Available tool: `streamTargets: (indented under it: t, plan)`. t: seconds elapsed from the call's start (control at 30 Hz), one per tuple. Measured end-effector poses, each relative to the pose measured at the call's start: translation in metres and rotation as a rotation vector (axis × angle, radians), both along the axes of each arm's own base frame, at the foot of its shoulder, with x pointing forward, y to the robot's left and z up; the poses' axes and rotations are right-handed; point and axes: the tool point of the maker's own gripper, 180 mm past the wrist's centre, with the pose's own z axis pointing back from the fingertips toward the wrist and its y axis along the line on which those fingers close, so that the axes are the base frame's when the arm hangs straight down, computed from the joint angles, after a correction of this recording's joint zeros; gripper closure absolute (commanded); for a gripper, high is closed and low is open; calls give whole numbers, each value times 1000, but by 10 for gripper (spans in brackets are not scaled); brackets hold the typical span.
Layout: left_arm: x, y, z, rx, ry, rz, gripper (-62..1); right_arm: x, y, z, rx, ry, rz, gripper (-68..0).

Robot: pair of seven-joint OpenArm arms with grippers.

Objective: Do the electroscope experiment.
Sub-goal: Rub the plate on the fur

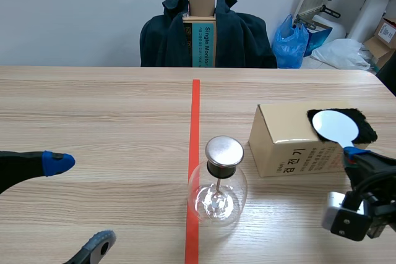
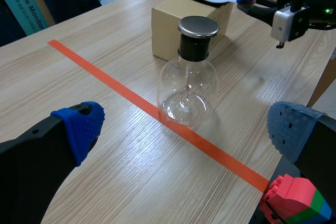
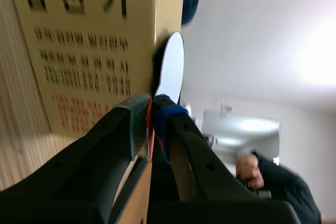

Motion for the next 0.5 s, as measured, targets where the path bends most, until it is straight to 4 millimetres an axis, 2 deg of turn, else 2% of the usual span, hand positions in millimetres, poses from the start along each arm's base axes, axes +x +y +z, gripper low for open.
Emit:
streamTargets:
  t: [0.07,0.17,0.23,0.33,0.4,0.5]
  plan:
    - [0,0,0,0,0,0,-623,0,1,0,3,0,2,-8]
    - [0,0,0,0,0,0,-623,7,-23,0,-23,-11,-136,-8]
    - [0,0,0,0,0,0,-623,7,-29,2,-27,-16,-164,-8]
    - [0,0,0,0,0,0,-623,2,-9,0,-5,-1,-49,-8]
    - [0,0,0,0,0,0,-623,2,1,-3,6,9,-31,-8]
    - [0,0,0,0,0,0,-623,8,-18,-5,-7,1,-171,-8]
